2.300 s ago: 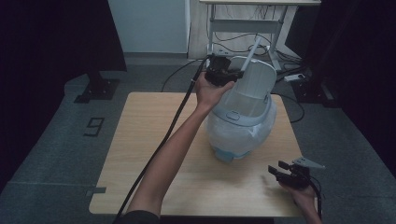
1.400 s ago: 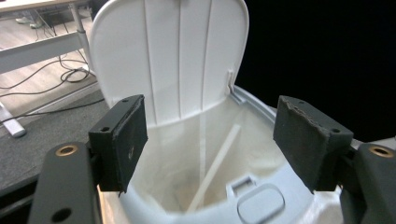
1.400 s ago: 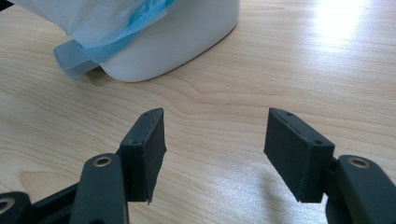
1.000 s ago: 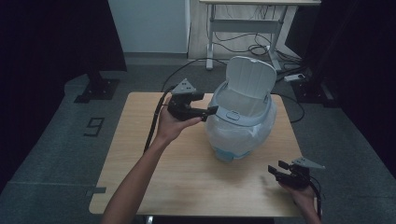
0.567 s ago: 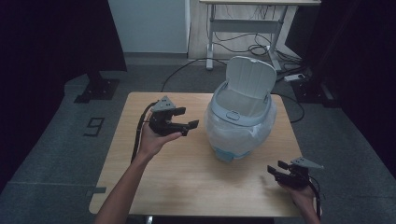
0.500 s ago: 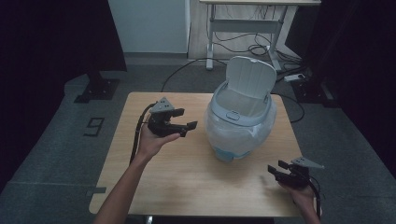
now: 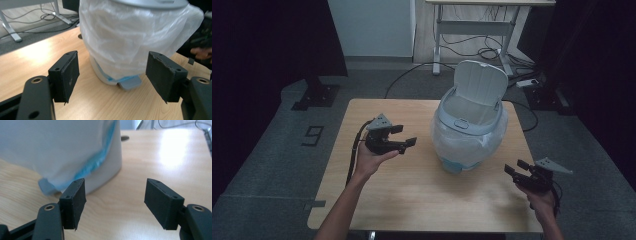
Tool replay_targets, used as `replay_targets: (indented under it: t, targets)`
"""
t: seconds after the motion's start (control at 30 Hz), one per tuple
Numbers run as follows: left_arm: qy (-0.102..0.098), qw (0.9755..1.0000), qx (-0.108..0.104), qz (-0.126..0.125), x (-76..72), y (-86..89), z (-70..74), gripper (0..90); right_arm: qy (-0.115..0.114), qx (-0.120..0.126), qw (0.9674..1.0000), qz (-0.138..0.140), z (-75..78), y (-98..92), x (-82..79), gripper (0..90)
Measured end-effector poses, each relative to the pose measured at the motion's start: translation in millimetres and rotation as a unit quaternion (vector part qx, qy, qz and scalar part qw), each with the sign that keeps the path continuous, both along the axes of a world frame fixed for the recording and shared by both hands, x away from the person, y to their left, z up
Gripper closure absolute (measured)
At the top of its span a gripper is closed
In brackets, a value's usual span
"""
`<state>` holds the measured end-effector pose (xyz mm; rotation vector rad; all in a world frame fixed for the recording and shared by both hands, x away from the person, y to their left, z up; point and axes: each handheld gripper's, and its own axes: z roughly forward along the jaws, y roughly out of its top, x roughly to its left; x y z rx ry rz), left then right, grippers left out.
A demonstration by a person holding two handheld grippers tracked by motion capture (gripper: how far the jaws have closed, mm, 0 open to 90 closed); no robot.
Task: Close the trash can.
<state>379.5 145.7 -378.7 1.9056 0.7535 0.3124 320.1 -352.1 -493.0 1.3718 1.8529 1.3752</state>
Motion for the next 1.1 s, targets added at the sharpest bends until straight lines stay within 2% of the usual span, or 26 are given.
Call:
replay_targets:
  t: [0.1, 0.2, 0.3, 0.43, 0.6, 0.77, 1.1]
  targets:
    - [0.008, 1.0000, 0.002, 0.004, -1.5, 1.8, -11.3, 26.6, -0.013, 0.001, 0.9999, 0.006, 20.2, -1.1, 3.1, 31.9]
    - [0.017, 0.9998, 0.003, 0.006, -1.7, 4.3, -22.4, 26.5, -0.034, 0.008, 0.9993, 0.013, 47.7, -2.1, 6.0, 31.4]
    - [0.023, 0.9997, 0.003, 0.010, -2.5, 7.6, -31.5, 26.5, -0.047, 0.004, 0.9987, 0.021, 69.9, 0.5, 10.1, 30.8]
    - [0.026, 0.9996, 0.004, 0.014, -5.5, 12.4, -42.7, 26.5, -0.067, 0.005, 0.9972, 0.033, 101.3, 8.2, 18.5, 29.2]
    - [0.032, 0.9994, -0.001, 0.016, -8.6, 19.9, -55.2, 26.5, -0.089, -0.010, 0.9951, 0.042, 135.6, 22.3, 32.6, 29.2]
    - [0.041, 0.9990, -0.003, 0.015, -9.6, 22.5, -66.9, 26.5, -0.091, -0.014, 0.9948, 0.043, 151.4, 33.5, 49.6, 29.1]
    - [0.058, 0.9983, 0.003, 0.011, -7.6, 18.3, -79.4, 26.6, -0.067, -0.011, 0.9968, 0.042, 160.1, 44.8, 90.0, 27.4]
